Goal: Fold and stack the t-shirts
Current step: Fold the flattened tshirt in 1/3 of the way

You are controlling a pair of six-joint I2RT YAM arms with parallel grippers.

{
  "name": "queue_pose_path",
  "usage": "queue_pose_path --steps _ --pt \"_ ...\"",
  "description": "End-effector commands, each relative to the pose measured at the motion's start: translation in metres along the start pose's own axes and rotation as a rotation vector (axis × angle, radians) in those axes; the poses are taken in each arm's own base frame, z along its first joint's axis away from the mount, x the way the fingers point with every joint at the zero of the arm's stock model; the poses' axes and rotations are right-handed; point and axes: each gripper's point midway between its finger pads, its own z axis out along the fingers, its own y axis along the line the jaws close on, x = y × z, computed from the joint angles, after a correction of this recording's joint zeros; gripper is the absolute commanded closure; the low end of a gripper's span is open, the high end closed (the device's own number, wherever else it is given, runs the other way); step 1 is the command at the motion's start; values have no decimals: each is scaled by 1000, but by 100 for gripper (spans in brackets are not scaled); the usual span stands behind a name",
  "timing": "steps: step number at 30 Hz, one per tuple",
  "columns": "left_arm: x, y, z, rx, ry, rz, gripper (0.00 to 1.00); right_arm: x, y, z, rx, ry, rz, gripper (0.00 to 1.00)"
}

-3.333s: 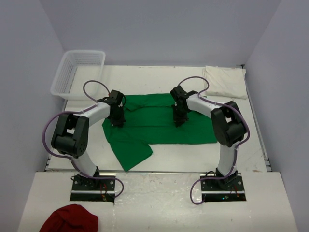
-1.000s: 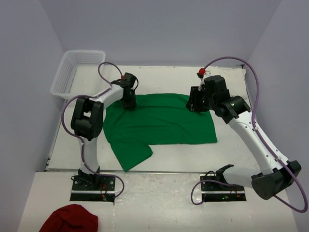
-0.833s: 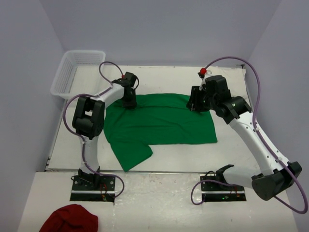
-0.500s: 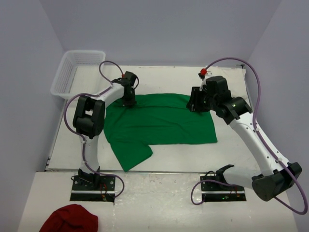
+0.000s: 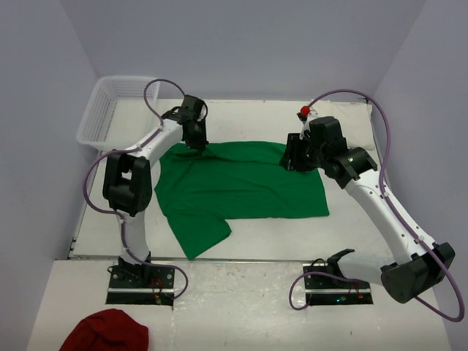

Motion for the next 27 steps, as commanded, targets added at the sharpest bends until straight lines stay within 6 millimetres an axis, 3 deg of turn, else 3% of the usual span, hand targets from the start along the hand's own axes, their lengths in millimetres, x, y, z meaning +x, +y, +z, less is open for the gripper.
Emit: queue_pose_path --steps 1,7,10,14,16,17,18,19,21,22,24,27 --pt "-42 -22 -38 101 -118 28 92 -12 5 1 -21 -35 3 57" --pt "-54 -28 -18 96 -96 40 74 -12 4 -4 -10 -38 -4 57" --pt "-52 -28 0 98 -69 39 71 -10 0 -4 3 -33 -8 57" --pt "-50 -28 6 83 -56 36 70 -6 -3 -3 14 -24 -9 57" --pt "-52 -26 -9 68 -88 25 70 -3 -4 -2 18 -19 -9 57" --pt "-39 -21 -8 36 -77 32 70 -3 -4 -2 19 -19 -7 57" --pt "-42 -19 -24 14 -113 38 70 -2 -3 -1 14 -14 -10 57" --pt "-27 -11 -22 -24 -94 49 69 -3 -2 -1 5 -19 -9 57" --pt "-23 -8 -41 -62 -137 73 68 -3 1 -2 -7 -21 -4 57" --pt "-9 -3 -40 -83 -115 87 68 -4 2 -2 -14 -25 -1 57" --pt "-4 0 -51 -105 -133 107 68 -3 2 -2 -15 -24 2 57" --pt "13 6 -48 -120 -94 122 69 -2 3 -4 -23 -28 6 57"
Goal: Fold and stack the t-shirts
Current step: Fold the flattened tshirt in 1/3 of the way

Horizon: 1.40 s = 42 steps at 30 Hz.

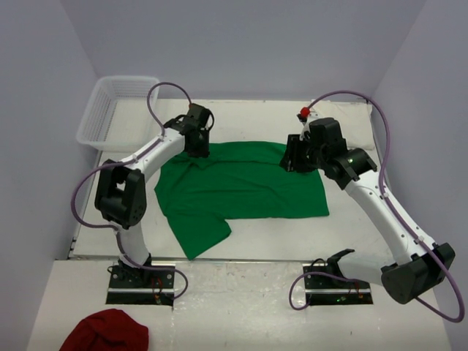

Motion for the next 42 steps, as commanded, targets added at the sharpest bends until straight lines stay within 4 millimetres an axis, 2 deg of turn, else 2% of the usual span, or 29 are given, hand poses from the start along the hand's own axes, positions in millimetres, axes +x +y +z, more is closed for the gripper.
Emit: queue_pose_path --steps 1,8,20,26,35,42 --pt "2 11 -11 -45 -35 31 69 -4 3 -5 -24 -32 6 57" --pt "22 10 10 -52 36 36 70 -2 1 -13 -15 -48 8 57" --pt "30 1 39 -49 86 43 70 -3 3 -13 -26 -44 7 57" --pt "25 -2 51 -53 90 45 69 -2 1 -13 -16 -43 4 57" --pt "9 -9 58 -46 70 48 69 2 0 -9 -16 -28 0 57" --pt "12 -7 69 -59 96 53 69 -2 1 -14 -19 -45 0 57"
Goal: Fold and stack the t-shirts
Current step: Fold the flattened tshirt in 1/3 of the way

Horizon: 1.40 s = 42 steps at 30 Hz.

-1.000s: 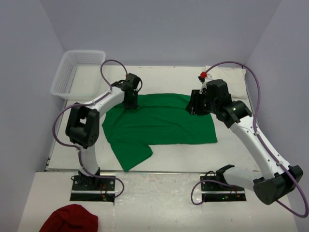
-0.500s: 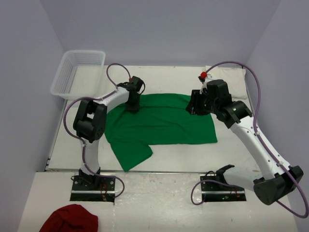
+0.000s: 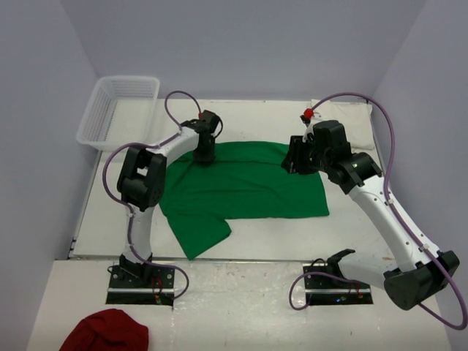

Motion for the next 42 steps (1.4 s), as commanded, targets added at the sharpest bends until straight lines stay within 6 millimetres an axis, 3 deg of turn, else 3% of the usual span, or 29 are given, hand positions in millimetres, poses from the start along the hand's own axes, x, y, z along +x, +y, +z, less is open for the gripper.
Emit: queue_pose_path --steps 1,6,13,16,24,33,42 --pt "-7 0 5 -6 -10 10 70 -6 2 -4 -11 -25 2 57" --pt "-1 3 13 -14 8 6 73 -5 1 -3 -8 -23 3 57" --pt "-10 2 -2 2 -33 -7 96 -5 3 -1 -19 -12 4 57" --pt "-13 1 -10 18 -46 -9 100 -5 4 0 -24 -7 4 57" --pt "-7 -22 -41 80 -74 11 100 -5 9 2 -50 -2 8 57" --pt "13 -38 -66 97 -81 18 100 -6 8 -4 -46 -12 7 56" --pt "40 -36 -67 84 -50 3 97 -7 10 -9 -53 -14 8 56"
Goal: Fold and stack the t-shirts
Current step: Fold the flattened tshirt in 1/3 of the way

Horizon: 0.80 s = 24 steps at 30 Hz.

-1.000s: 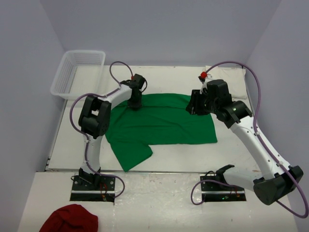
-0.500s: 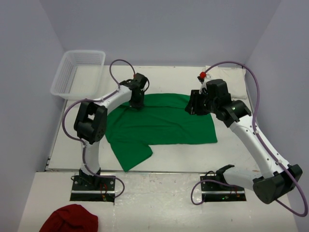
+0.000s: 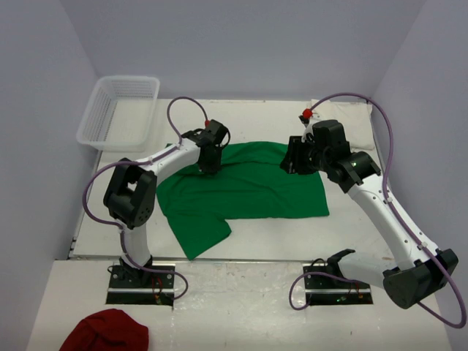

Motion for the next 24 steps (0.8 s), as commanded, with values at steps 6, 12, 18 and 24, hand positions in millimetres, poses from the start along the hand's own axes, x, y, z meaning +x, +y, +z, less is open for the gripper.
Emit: queue_pose_path --steps 6,12,18,24 --pt "8 4 -7 -26 -20 -22 88 -8 11 -12 -49 -28 3 56" --pt "-5 16 -19 -109 -103 -25 54 -6 11 -8 -52 -18 3 56" --pt "-34 29 -55 -171 -251 -82 44 -5 10 -4 -50 -13 -1 56" --pt "-26 61 -39 -93 -155 -184 52 -5 9 -6 -47 -19 -10 56"
